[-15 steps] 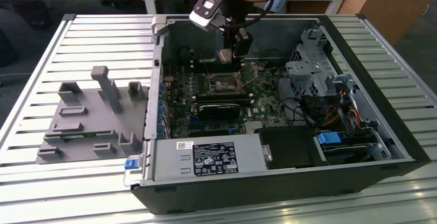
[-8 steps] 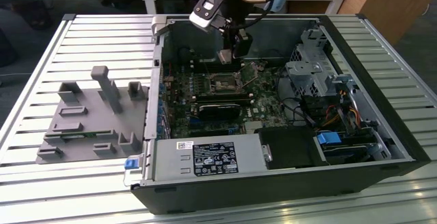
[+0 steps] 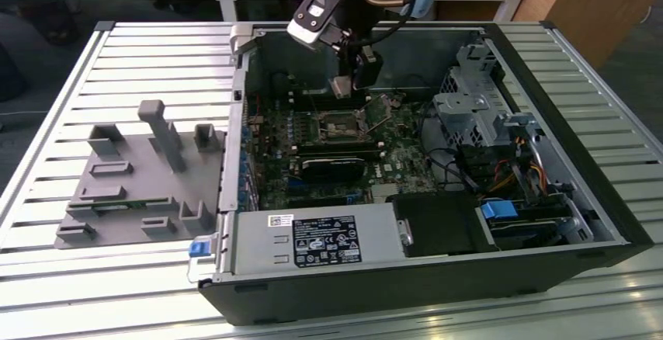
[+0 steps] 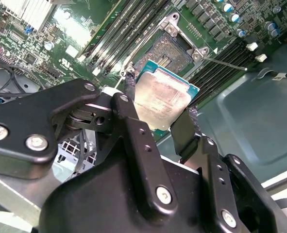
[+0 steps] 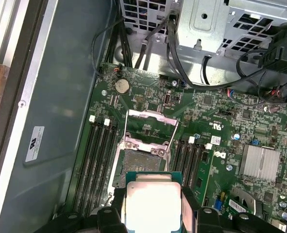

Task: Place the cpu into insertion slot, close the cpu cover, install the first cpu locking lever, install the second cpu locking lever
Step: 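Place the cpu into insertion slot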

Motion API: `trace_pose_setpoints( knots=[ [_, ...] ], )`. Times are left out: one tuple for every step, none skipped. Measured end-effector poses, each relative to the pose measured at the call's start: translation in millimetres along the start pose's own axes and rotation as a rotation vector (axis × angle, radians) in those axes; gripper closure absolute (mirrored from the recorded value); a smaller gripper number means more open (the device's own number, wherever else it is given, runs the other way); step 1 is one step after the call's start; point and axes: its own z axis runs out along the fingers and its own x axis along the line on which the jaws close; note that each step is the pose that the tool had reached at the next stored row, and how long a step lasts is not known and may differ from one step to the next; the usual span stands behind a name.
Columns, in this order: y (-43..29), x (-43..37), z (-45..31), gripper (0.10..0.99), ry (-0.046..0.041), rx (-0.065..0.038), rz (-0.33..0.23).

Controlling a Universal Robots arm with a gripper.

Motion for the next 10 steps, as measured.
trace_pose_setpoints(
  knots=[
    [0.0, 0.0, 0.3, 0.545, 0.0001, 0.0, 0.0],
    [-0.1, 0.0, 0.5, 0.545, 0.0001, 0.0, 0.0],
    [-0.1, 0.0, 0.8, 0.545, 0.0001, 0.0, 0.0],
    [-0.1, 0.0, 1.1, 0.545, 0.0001, 0.0, 0.0],
    [-0.1, 0.0, 1.3, 0.545, 0.0001, 0.001, 0.0],
    [-0.1, 0.0, 1.6, 0.545, 0.0002, 0.001, 0.0],
    [-0.1, 0.0, 1.9, 0.545, 0.0002, 0.001, 0.0],
    [-0.2, 0.0, 2.1, 0.545, 0.0002, 0.001, 0.0],
    [-0.2, 0.0, 2.4, 0.545, 0.0002, 0.001, 0.0],
    [-0.2, 0.0, 2.6, 0.545, 0.0003, 0.001, 0.0]
  ],
)
